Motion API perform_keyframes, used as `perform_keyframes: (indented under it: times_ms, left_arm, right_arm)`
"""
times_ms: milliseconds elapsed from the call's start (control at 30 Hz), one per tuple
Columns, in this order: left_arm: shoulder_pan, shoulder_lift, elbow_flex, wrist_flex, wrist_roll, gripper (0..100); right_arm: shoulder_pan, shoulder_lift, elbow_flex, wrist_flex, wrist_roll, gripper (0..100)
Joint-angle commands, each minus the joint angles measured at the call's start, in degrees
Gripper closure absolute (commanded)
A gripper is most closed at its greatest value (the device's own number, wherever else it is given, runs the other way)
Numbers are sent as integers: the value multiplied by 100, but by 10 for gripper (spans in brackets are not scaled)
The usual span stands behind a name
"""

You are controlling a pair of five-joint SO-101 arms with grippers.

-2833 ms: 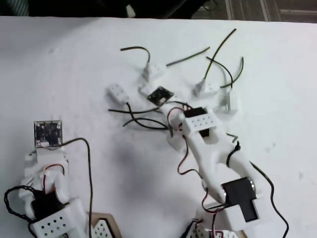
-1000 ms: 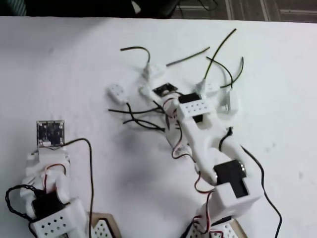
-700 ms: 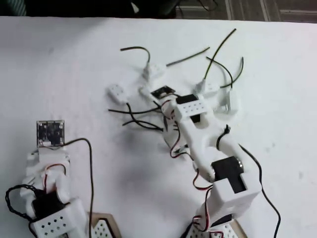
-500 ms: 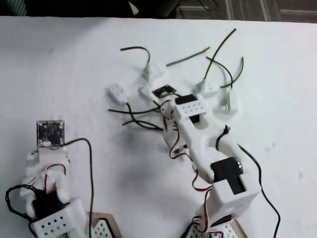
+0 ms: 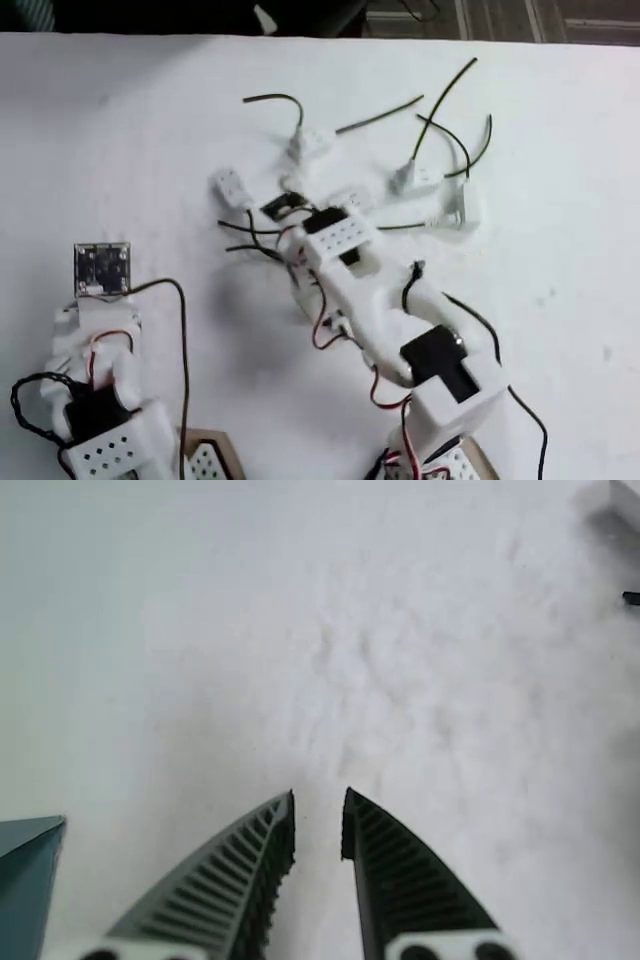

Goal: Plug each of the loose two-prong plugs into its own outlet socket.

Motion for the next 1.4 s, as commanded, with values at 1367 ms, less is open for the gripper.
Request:
perform_keyframes:
  times_ms: [1367]
  left_arm:
    - [57, -40, -44, -105, -62, 898]
  right_arm:
    - [251, -2316, -466, 892, -88, 981]
